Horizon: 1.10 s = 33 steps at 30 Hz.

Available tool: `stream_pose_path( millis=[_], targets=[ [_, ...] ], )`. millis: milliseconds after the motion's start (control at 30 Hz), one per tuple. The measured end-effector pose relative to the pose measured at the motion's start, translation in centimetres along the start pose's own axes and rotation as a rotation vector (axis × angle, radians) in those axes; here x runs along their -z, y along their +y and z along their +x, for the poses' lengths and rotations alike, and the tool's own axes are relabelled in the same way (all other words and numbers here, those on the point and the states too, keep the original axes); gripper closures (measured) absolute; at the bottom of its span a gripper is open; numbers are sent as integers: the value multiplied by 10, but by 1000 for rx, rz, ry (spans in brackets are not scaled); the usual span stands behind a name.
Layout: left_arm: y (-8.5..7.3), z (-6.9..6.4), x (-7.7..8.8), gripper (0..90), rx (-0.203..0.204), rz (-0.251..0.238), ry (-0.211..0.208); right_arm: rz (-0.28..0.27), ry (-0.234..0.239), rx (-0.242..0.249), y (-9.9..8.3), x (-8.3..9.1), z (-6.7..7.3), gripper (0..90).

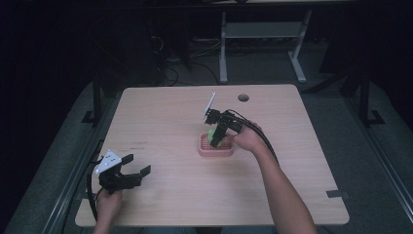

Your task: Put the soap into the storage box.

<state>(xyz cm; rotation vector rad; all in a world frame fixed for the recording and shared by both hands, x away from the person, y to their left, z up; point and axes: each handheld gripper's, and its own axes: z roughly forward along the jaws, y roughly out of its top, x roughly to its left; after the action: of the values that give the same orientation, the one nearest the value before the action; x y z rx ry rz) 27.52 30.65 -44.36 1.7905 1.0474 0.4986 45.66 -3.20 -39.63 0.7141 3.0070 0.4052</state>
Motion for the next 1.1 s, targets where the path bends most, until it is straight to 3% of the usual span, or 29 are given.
stream_pose_path(
  millis=[1100],
  targets=[
    [1, 1, 1, 141, 3, -18, -1, 40, -1, -30, 2, -20, -3, 261]
  ],
)
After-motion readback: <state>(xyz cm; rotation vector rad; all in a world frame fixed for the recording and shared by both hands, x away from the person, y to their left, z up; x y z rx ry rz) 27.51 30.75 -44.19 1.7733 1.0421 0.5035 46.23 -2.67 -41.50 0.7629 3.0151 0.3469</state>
